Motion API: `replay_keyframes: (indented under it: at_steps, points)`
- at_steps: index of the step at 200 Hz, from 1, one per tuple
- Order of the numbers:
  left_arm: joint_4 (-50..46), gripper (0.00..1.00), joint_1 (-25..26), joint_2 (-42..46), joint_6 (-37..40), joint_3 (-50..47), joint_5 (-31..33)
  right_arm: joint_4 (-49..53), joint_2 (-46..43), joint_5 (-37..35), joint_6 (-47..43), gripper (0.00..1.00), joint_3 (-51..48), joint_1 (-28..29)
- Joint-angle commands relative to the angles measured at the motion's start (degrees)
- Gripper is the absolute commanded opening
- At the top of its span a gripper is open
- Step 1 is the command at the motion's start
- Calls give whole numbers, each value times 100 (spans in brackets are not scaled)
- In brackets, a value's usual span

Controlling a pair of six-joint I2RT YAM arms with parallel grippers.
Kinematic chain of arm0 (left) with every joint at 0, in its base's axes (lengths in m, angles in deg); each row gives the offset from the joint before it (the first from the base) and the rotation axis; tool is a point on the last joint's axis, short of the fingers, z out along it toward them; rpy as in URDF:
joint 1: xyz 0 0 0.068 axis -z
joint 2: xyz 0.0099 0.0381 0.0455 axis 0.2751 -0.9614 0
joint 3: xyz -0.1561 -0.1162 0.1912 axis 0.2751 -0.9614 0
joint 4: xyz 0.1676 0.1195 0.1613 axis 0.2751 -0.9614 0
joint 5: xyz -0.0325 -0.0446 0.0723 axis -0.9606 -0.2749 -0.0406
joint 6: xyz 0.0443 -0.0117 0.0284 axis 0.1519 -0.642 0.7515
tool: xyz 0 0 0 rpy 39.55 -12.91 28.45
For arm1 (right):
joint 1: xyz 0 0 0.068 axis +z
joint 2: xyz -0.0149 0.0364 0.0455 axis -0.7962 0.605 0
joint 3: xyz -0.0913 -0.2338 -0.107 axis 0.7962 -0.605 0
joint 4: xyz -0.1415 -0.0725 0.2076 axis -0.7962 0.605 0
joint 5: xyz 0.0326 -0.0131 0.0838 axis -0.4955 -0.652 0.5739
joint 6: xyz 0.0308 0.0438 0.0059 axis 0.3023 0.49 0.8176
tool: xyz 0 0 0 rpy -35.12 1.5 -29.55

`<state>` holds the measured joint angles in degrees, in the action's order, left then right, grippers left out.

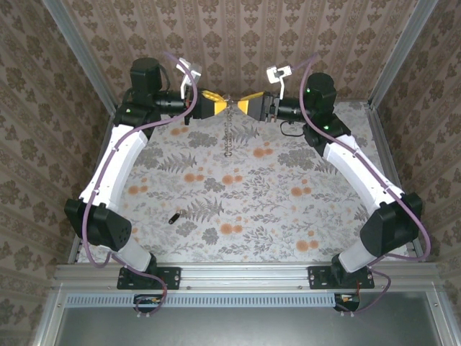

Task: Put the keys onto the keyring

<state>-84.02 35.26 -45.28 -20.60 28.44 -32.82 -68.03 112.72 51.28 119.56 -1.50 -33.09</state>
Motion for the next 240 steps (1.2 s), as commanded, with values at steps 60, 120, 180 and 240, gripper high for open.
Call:
replay_keyframes:
  at_steps: [60, 120, 180, 240]
  points:
    - [-24, 0, -6, -17, 191, 194, -339, -25, -89, 81, -233, 48, 360, 202]
    - [-52, 0, 14, -17, 216, 203, -391, 114, 97, 72, -293, 44, 640, 342]
    - [-95, 0, 40, -23, 269, 206, -427, 400, 193, 98, -483, 39, 780, 431]
    - [-121, 0, 40, -23, 299, 200, -462, 500, 233, 106, -546, 28, 758, 471]
